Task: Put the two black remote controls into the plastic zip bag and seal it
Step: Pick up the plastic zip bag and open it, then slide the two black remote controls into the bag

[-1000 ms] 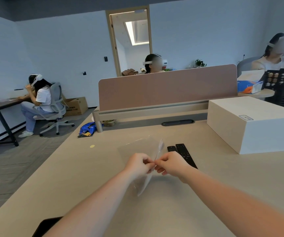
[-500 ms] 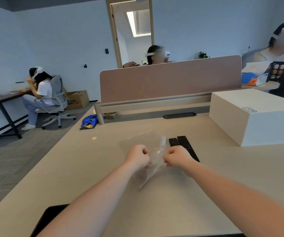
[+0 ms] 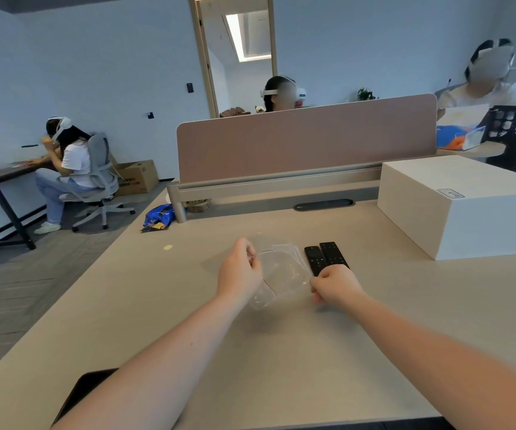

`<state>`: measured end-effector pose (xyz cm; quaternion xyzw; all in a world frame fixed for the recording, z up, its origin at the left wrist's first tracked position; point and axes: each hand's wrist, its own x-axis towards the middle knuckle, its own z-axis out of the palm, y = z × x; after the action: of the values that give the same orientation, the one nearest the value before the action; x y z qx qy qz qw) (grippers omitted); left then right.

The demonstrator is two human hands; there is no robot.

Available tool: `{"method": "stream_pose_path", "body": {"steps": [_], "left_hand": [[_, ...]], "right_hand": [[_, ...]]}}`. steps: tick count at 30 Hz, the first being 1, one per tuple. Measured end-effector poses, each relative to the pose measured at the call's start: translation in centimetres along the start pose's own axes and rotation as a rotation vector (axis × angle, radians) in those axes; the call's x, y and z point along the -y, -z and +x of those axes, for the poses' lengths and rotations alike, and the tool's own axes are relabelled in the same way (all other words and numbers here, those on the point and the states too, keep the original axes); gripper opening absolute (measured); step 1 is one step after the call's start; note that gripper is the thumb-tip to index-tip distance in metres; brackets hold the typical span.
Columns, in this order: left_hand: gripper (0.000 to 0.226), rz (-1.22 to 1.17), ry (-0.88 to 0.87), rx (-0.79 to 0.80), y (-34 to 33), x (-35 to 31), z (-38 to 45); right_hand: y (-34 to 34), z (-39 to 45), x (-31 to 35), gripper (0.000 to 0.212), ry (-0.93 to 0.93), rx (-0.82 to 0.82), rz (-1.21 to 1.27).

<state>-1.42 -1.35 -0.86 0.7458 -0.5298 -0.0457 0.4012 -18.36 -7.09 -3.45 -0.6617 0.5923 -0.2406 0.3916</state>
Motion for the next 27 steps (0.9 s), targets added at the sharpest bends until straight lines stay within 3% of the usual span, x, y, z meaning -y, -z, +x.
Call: {"method": "stream_pose_path", "body": {"steps": [5, 8, 10, 13, 18, 23, 27], "left_hand": [[0.010, 0.059, -0.156, 0.085, 0.5, 0.8, 0.2], [0.026, 0.127, -0.266, 0.168, 0.9, 1.2, 0.4], [0.035, 0.200, -0.354, 0.226, 1.1, 1.5, 0.3], [0.051, 0.313, -0.433, 0.323, 1.3, 1.8, -0.2], [0.065, 0.513, -0.443, 0.415, 1.3, 1.5, -0.9], [0.068, 0.539, -0.421, 0.437, 1.3, 1.8, -0.9], [0.057, 0.523, -0.395, 0.404, 1.4, 2.4, -0.7]], "right_hand": [[0.1, 0.1, -0.1, 0.025, 0.014, 0.077, 0.055], [0.7, 0.4, -0.4, 0.029, 0.033, -0.033, 0.092], [1.1, 0.7, -0.9, 0.027, 0.084, -0.176, -0.076], [1.0, 0.7, -1.6, 0.028, 0.166, -0.223, -0.470], [-0.3, 0.8, -1.4, 0.043, 0.215, -0.197, -0.664], [-1.0, 0.9, -1.1, 0.031, 0.244, -0.177, -0.801], [-1.0, 1.2, -1.5, 0.025, 0.217, -0.203, -0.826]]}}
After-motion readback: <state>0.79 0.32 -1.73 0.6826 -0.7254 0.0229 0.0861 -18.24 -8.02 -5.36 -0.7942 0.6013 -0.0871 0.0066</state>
